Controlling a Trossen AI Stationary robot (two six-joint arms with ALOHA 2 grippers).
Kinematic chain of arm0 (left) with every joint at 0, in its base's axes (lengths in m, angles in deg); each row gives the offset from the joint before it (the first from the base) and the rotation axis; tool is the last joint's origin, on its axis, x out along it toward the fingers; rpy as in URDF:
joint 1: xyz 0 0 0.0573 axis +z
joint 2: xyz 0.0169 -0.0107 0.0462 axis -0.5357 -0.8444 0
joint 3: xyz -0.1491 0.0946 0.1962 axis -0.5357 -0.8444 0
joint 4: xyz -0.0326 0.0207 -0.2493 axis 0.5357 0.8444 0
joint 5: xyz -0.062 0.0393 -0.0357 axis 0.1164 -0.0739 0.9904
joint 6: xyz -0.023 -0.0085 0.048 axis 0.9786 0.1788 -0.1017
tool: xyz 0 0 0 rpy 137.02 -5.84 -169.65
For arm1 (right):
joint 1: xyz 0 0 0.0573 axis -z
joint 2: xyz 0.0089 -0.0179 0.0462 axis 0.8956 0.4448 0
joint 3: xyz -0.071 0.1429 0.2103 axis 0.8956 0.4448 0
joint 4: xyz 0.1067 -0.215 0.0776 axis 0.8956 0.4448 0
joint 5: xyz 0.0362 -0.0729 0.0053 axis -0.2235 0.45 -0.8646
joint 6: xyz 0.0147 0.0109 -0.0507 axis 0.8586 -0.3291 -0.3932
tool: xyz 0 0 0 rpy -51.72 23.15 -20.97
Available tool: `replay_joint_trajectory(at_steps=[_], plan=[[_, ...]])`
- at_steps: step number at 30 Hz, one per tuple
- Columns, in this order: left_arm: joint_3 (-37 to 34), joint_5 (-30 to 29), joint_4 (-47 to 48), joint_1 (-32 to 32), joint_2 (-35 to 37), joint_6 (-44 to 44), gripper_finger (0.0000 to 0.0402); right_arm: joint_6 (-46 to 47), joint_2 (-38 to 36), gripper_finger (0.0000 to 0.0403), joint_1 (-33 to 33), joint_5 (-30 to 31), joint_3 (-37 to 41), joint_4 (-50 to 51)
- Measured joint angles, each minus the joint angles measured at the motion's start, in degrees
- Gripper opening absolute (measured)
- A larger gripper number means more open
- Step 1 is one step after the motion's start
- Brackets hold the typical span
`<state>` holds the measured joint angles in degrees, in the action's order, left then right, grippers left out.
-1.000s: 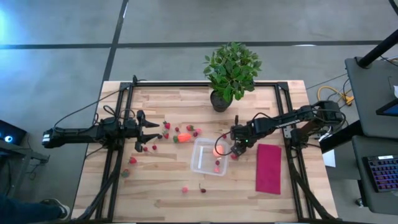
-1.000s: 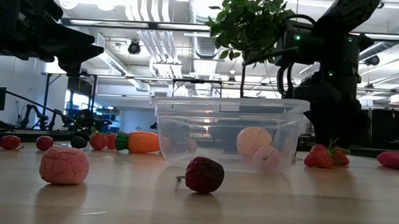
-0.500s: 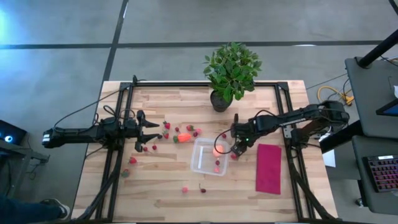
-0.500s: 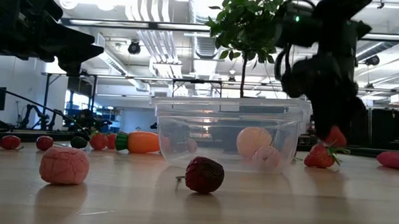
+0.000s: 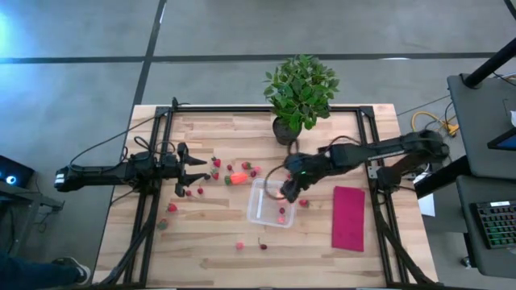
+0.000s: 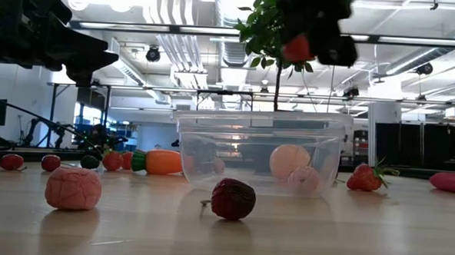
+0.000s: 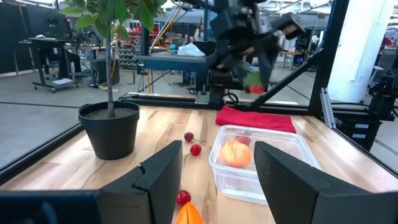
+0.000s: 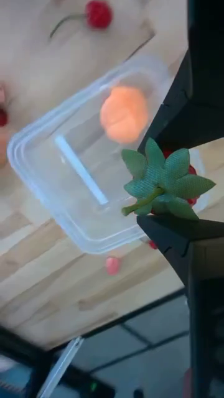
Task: Pick and placing Produce into tupperware
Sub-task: Put the red strawberry into the transparent bin, then put the red cherry into the transparent bin
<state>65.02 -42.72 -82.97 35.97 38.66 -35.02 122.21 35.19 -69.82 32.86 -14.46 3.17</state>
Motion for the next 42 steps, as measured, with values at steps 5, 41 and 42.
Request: replay_joint_trajectory(at_steps=[5,41,42], plan=[[0.0,0.0,0.0,0.0,0.1,0.0,0.0187,-4.2,12.1,0.0190,-0.5,1.2,-10.3,10.4],[0.0,0.0,0.0,0.0,0.0,0.0,0.0187,11.5,-1.8,0.0269,15.8,8.3,17.6,7.8],[0.0,0.0,0.0,0.0,0.0,0.0,0.0187,11.1,-1.5,0.0268,16.0,8.3,18.5,6.5]])
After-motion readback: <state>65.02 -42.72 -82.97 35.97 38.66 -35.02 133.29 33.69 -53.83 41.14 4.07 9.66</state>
